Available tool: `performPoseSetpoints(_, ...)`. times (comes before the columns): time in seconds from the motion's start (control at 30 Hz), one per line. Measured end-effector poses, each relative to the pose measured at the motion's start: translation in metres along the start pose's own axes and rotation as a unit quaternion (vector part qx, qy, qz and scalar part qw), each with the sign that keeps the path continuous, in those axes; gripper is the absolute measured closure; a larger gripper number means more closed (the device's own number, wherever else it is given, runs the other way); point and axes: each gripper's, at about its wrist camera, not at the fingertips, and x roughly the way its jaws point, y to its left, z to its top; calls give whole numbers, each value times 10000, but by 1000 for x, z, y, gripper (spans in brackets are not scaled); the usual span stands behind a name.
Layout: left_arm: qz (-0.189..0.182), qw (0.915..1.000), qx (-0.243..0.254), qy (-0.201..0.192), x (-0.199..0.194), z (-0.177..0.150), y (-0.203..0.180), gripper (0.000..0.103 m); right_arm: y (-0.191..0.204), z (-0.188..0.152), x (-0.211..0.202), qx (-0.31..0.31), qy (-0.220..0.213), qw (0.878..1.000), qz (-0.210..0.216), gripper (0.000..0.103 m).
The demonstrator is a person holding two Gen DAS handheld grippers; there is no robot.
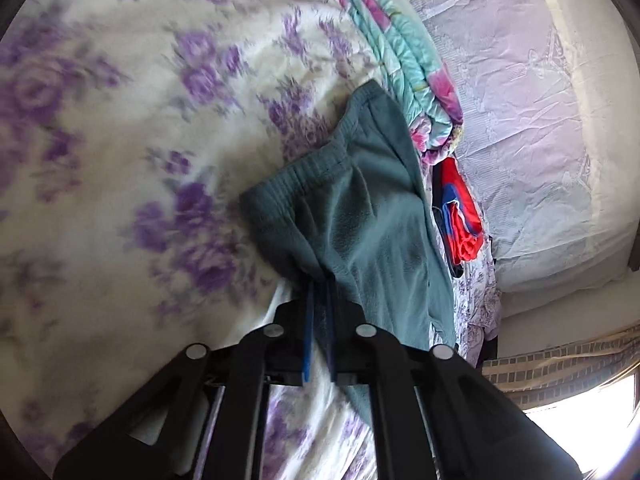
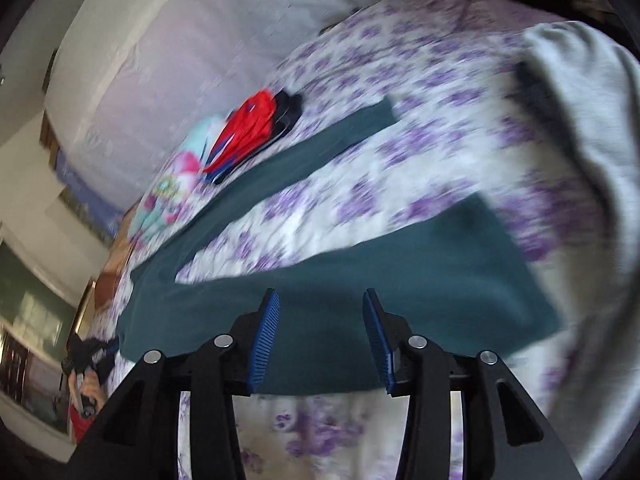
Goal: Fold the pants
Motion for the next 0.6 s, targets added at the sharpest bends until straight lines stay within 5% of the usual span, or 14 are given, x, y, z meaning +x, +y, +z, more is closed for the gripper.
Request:
performPoseSetpoints(0.17,66,9999,-127,-24,-28,-5,9,99,20,-8,26,-350,361,9987,93,49)
performPoseSetpoints(0.23,241,9993,-281,-93,-30,-7,14,75,19,-12,31,-376,414,9984,43,49)
performPoseSetpoints(0.27,33,9992,-386,-91,-29,-8,17,60,20,-13,33,-393,409,9984,21,49)
performPoseSetpoints(0.4,24,9993,-285,-248,-25,-6,3,36,20,-15,34,-411,388,9984,49,45)
performPoseSetpoints(0.47,282,9990,-109,-317,-14,-4,-7,37,20,-16,34,-472,390,9981,49,45)
performPoseSetpoints(0.53,551,9977,144,-371,-3,-2,-15,55,20,-17,36,-497,381,9980,41,45)
performPoseSetpoints(0.57,676,9966,311,-350,3,-2,-19,85,20,-16,36,-501,376,9980,45,45)
performPoseSetpoints(0.6,697,9965,378,-278,8,-1,-19,98,20,-16,36,-501,380,9980,56,45)
